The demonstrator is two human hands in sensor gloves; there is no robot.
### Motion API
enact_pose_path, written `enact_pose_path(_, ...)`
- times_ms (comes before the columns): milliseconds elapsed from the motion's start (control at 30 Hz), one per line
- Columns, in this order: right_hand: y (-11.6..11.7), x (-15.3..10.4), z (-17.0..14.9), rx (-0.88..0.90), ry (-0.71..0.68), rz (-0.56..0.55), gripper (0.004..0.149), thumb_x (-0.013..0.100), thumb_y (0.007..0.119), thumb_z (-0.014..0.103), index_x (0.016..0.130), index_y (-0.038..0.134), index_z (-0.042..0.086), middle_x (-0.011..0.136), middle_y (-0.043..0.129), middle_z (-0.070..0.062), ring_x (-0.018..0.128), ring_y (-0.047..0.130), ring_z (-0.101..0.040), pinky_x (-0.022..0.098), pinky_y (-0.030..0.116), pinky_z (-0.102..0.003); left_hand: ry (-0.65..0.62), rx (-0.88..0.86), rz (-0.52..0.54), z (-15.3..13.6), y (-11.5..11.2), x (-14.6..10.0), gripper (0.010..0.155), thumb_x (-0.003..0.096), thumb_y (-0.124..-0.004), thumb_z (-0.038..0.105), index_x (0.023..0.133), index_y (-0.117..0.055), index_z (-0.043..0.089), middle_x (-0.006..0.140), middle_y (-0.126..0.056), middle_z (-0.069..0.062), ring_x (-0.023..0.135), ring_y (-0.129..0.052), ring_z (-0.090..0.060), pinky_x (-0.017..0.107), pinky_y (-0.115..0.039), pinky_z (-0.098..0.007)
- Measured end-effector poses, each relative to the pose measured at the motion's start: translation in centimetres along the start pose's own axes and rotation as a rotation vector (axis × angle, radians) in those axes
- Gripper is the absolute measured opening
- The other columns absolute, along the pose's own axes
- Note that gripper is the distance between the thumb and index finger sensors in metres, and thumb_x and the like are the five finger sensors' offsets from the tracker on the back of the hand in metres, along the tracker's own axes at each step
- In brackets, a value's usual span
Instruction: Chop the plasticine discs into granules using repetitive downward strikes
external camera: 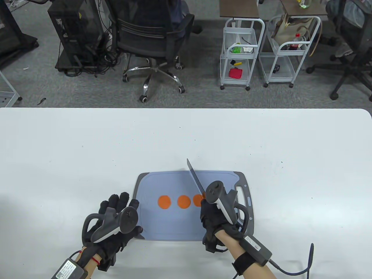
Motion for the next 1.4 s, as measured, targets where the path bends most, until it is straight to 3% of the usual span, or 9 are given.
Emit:
enact_pose_path(133, 0.2, 0.9, 0.0, 0.019, 0.033, 0.092, 0.052, 0.050, 0.074, 0.048, 0.078, 0.080, 0.005, 0.038, 0.098, 0.001, -0.001, 0.107, -0.013, 0.008, 0.094, -0.043, -0.002, 0.015, -0.011, 0.2, -0.1, 0.1, 0.089, 0.0314, -0.064, 0.066, 0.110, -0.046, 0.029, 0.124, -0.037, -0.017, 0.109, -0.047, -0.054, 0.075, -0.040, -0.069)
enact_pose_path(200, 0.5, 1.1, 0.0, 0.070, 0.015, 0.023, 0.052, 0.049, 0.074, 0.049, 0.078, 0.080, 0.006, 0.037, 0.097, 0.002, -0.002, 0.107, -0.013, 0.008, 0.095, -0.043, -0.004, 0.017, -0.016, 0.5, -0.2, 0.1, 0.089, 0.0314, -0.064, 0.066, 0.110, -0.046, 0.029, 0.124, -0.037, -0.018, 0.109, -0.048, -0.054, 0.075, -0.040, -0.069)
enact_pose_path(467, -0.1, 0.1, -0.4, 0.110, -0.064, -0.063, 0.051, 0.049, 0.074, 0.049, 0.078, 0.083, 0.008, 0.039, 0.099, 0.001, 0.001, 0.108, -0.013, 0.009, 0.095, -0.043, -0.009, 0.009, -0.020, 0.3, -0.2, 0.1, 0.089, 0.0314, -0.064, 0.066, 0.110, -0.046, 0.029, 0.124, -0.036, -0.017, 0.109, -0.048, -0.053, 0.075, -0.041, -0.069)
enact_pose_path(700, 0.1, -0.7, 0.9, -0.063, 0.053, 0.055, 0.052, 0.050, 0.073, 0.048, 0.080, 0.081, 0.007, 0.040, 0.099, 0.000, 0.001, 0.108, -0.013, 0.009, 0.095, -0.043, -0.002, 0.012, -0.032, 0.2, -0.3, 0.1, 0.089, 0.0314, -0.064, 0.066, 0.110, -0.046, 0.029, 0.124, -0.037, -0.017, 0.109, -0.048, -0.053, 0.075, -0.041, -0.069)
enact_pose_path(833, 1.1, 0.4, 1.6, 0.009, 0.035, -0.004, 0.052, 0.050, 0.074, 0.049, 0.078, 0.079, 0.006, 0.037, 0.097, 0.002, -0.001, 0.107, -0.013, 0.008, 0.095, -0.043, -0.010, 0.019, -0.035, 0.6, -0.3, 0.1, 0.089, 0.0313, -0.064, 0.066, 0.110, -0.046, 0.029, 0.124, -0.036, -0.017, 0.109, -0.048, -0.054, 0.075, -0.041, -0.069)
enact_pose_path(1000, 0.4, 1.2, 1.0, 0.080, 0.041, 0.070, 0.051, 0.049, 0.074, 0.049, 0.078, 0.082, 0.007, 0.038, 0.098, 0.001, 0.000, 0.108, -0.013, 0.009, 0.095, -0.043, -0.019, 0.016, -0.038, 0.8, -0.4, 0.0, 0.089, 0.0313, -0.064, 0.066, 0.110, -0.046, 0.029, 0.124, -0.037, -0.017, 0.109, -0.048, -0.053, 0.075, -0.041, -0.069)
enact_pose_path(1100, -0.6, 0.2, 1.3, 0.058, -0.007, -0.021, 0.051, 0.049, 0.074, 0.049, 0.078, 0.082, 0.007, 0.039, 0.099, 0.000, 0.001, 0.108, -0.014, 0.009, 0.095, -0.043, -0.018, 0.010, -0.038, 0.5, -0.3, 0.0, 0.089, 0.0313, -0.064, 0.066, 0.110, -0.046, 0.029, 0.124, -0.036, -0.018, 0.109, -0.048, -0.054, 0.075, -0.041, -0.069)
enact_pose_path(1267, 0.0, -0.3, 2.2, -0.079, 0.032, 0.027, 0.051, 0.050, 0.074, 0.048, 0.079, 0.082, 0.006, 0.039, 0.099, -0.001, 0.001, 0.108, -0.014, 0.009, 0.095, -0.043, -0.010, 0.016, -0.049, 0.5, -0.4, 0.1, 0.089, 0.0314, -0.064, 0.066, 0.110, -0.045, 0.029, 0.124, -0.036, -0.017, 0.109, -0.048, -0.053, 0.075, -0.041, -0.069)
enact_pose_path(1400, 1.1, 0.5, 1.7, 0.024, 0.059, 0.048, 0.052, 0.050, 0.073, 0.049, 0.078, 0.078, 0.005, 0.037, 0.097, 0.002, -0.001, 0.108, -0.013, 0.008, 0.095, -0.044, -0.015, 0.024, -0.046, 0.8, -0.3, 0.0, 0.089, 0.0313, -0.064, 0.066, 0.110, -0.045, 0.029, 0.124, -0.037, -0.017, 0.109, -0.048, -0.053, 0.075, -0.041, -0.069)
Point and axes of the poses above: the tracker on the back of each hand, its own z axis roughly to the thumb side, its own x axis roughly from the wrist to the fingertips, y = z × x, the point moved 1 cm from there along x, roughly from the wrist to the fingertips
